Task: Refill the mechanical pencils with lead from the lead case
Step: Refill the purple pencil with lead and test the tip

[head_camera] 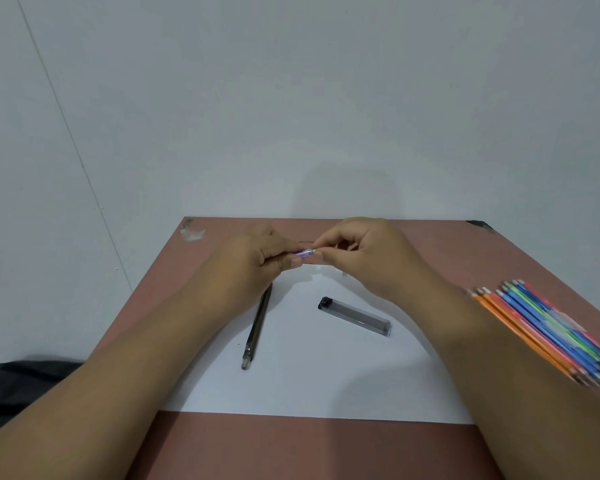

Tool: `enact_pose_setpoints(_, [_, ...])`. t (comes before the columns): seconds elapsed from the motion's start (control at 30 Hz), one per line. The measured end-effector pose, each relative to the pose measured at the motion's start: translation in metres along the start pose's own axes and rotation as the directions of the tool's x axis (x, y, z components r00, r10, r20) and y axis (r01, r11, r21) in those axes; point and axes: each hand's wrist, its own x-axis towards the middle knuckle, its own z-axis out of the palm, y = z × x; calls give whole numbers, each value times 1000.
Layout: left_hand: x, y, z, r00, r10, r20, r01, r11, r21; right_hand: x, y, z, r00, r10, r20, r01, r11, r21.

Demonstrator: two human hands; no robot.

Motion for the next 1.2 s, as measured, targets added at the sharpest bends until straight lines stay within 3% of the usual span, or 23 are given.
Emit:
enact_pose_setpoints(0.47, [-1,8,-3,999,-37,-8,37,999,31,0,0,-3,1000,24,-11,-25,998,-51])
enact_pose_setpoints(0.87, [-4,14,-9,993,-101,-54,102,994,26,-1,-3,-9,992,13,-127,7,988,154])
enact_pose_setpoints(1.0, [-2,2,-10,985,-159,-72,161,987,10,5,6,-19,974,104,-203,-67,981,182])
enact_pose_setpoints(1.2, [-1,-4,-7,962,-260,-81,264,964,41,12,27,-23,946,272,-179,-250,959,136])
